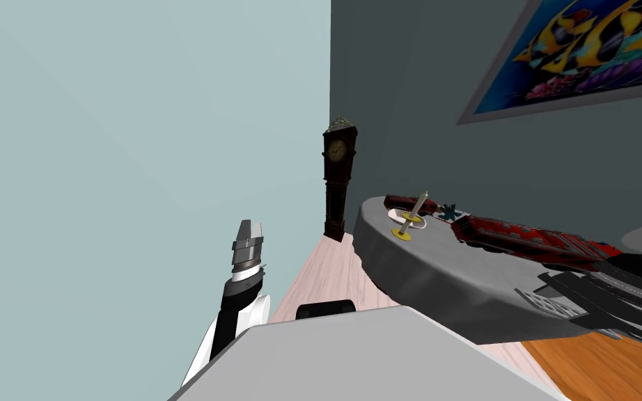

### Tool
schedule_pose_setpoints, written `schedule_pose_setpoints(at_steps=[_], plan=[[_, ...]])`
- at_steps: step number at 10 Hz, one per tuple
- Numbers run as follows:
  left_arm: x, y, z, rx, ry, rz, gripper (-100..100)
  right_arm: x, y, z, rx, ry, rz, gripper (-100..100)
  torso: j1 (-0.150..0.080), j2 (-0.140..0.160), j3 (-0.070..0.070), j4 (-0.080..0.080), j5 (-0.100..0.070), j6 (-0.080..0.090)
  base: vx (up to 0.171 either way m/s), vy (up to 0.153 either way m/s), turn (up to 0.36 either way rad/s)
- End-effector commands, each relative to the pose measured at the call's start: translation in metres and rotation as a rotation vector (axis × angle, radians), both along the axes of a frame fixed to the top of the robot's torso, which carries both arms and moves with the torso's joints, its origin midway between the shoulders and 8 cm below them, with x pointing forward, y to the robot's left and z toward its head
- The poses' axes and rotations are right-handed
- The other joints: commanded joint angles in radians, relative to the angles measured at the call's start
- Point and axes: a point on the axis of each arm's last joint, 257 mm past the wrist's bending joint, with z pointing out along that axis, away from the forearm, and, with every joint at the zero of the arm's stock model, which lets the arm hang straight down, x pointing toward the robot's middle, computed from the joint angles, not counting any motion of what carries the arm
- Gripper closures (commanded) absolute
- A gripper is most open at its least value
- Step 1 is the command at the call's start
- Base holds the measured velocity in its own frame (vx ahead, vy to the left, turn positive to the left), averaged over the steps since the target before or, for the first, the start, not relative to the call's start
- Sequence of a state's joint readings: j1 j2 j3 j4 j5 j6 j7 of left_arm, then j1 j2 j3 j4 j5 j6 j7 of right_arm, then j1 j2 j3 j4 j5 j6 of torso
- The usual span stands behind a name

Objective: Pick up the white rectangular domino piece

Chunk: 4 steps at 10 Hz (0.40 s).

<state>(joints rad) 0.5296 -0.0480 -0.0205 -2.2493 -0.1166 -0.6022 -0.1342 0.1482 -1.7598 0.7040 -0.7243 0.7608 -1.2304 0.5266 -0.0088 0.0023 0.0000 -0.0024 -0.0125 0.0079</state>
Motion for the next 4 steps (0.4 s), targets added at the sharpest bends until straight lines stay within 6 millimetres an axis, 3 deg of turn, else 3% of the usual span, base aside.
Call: schedule_pose_setpoints(at_steps=[1,3,4], plan=[[0.0000,0.0000,0.0000,0.000,0.000,0.000,0,-0.0194,-0.0142,0.0090,-0.037,0.020,0.002,100,0.000,0.000,0.000,0.000,0.000,0.000,0.059,0.034,0.039],[0.0000,0.0000,0.0000,0.000,0.000,0.000,0,-0.0134,-0.0093,0.0084,-0.024,0.000,-0.002,100,0.001,-0.001,0.000,0.000,0.000,0.000,0.038,0.014,-0.014],[0.0000,0.0000,0.0000,0.000,0.000,0.000,0,-0.0128,-0.0098,0.0090,-0.025,-0.003,0.000,0,0.000,0.001,0.000,0.000,0.000,0.000,0.000,0.000,0.000]])
